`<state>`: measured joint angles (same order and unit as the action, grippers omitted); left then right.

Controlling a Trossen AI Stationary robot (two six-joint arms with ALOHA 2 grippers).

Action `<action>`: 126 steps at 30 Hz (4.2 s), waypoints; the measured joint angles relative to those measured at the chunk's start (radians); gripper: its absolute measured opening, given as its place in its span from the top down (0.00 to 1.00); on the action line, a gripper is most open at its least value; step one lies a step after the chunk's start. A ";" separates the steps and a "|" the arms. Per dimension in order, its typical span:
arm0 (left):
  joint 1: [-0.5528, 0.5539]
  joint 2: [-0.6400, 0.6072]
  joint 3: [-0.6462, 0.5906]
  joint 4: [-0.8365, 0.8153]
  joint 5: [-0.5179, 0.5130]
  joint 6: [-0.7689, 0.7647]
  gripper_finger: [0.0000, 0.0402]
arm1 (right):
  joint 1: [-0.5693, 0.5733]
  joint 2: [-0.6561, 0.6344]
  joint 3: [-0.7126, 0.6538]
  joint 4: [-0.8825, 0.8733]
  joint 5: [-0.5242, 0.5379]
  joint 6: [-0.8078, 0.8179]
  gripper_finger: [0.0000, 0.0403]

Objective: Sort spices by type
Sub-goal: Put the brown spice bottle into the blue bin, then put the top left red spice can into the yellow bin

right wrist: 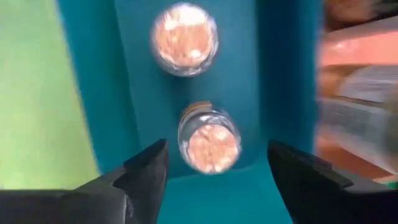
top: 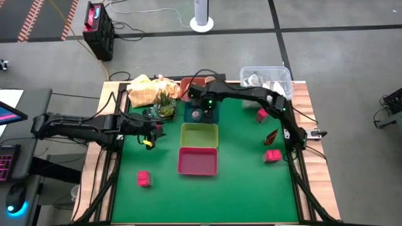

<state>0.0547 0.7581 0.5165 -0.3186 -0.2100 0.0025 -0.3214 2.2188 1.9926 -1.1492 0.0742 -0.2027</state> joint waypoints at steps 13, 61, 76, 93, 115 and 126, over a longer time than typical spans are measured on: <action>0.064 0.002 0.104 -0.224 -0.003 -0.018 0.34 | 0.086 -0.281 -0.237 0.237 0.001 0.078 0.23; 0.308 0.365 0.231 -0.475 0.097 0.142 0.25 | 0.377 -0.767 -0.937 1.013 0.296 0.177 0.23; 0.305 0.452 0.241 -0.477 0.099 0.148 0.49 | 0.396 -0.767 -0.937 1.000 0.295 0.186 0.23; 0.121 0.483 0.598 -0.512 0.152 0.193 0.49 | 0.446 -0.928 -1.015 0.785 0.425 0.386 0.24; 0.007 0.881 0.783 -0.364 0.116 0.835 0.46 | 0.529 -1.135 -1.231 0.904 0.483 0.501 0.26; 0.013 0.879 0.754 -0.366 0.091 1.471 0.46 | 0.578 -1.135 -1.231 0.904 0.507 0.502 0.26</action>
<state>0.0679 1.6371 1.2710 -0.6847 -0.1192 1.4732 0.2562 1.0836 0.7616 -0.2455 0.5816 0.2993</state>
